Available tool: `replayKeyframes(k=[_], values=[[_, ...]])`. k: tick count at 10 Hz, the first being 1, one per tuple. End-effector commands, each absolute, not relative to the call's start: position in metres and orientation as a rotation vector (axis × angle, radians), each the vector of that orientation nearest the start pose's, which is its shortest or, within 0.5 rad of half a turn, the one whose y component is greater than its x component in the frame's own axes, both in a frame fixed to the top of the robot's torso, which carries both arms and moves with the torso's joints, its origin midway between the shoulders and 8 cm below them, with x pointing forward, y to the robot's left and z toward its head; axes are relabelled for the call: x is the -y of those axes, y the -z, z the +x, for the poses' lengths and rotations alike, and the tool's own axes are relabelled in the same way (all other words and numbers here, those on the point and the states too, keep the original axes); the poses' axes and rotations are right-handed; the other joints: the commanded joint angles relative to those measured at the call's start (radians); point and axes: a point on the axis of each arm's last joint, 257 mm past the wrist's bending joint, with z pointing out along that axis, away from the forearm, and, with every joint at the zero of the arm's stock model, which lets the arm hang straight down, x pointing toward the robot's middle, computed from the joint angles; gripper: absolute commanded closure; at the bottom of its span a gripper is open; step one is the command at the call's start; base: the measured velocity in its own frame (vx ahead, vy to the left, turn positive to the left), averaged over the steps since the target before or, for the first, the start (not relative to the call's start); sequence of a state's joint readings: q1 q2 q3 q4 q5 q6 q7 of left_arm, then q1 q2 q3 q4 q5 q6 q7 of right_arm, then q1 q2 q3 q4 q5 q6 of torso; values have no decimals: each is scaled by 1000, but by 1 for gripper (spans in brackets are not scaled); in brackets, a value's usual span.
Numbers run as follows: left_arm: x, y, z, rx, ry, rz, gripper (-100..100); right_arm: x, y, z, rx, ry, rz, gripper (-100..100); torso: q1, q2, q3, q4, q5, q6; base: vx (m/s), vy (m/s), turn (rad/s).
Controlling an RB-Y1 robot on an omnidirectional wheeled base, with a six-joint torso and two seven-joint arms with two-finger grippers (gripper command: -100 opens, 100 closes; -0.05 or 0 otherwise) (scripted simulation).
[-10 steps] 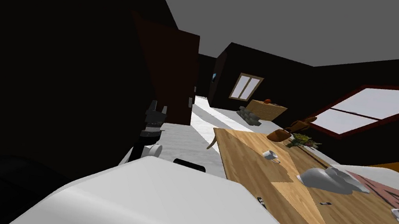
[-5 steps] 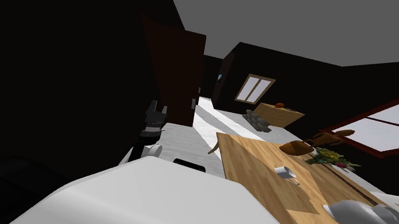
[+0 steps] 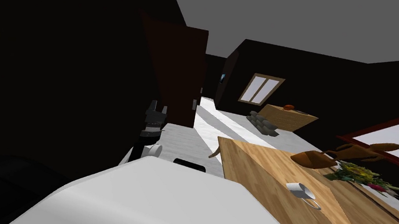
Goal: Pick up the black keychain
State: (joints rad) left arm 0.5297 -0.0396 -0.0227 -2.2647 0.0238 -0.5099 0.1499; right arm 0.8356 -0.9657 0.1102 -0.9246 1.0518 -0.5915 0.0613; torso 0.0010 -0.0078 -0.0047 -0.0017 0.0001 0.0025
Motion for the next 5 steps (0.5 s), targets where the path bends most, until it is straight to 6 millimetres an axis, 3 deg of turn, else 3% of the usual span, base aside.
replayKeyframes(k=[1, 2, 4, 5], values=[[-283, -10, 343, -537, 1458, -785, 0, 601, 485, -115, -3033, 67, -219, 0, 0, 0, 0, 0, 0, 0, 10, -3, 1], [-283, -10, 343, -537, 1458, -785, 0, 593, 496, -116, -3030, 67, -205, -100, 1, 3, 2, 1, 0, 0, -11, -29, 63], [-283, -10, 343, -537, 1458, -785, 0, 580, 512, -117, -3026, 67, -185, -100, -2, 6, 4, 2, -1, 0, -29, -57, 87], [-283, -10, 343, -537, 1458, -785, 0, 583, 508, -118, -3027, 65, -186, -100, -3, 7, 4, 2, -1, 0, -13, -28, 17]])
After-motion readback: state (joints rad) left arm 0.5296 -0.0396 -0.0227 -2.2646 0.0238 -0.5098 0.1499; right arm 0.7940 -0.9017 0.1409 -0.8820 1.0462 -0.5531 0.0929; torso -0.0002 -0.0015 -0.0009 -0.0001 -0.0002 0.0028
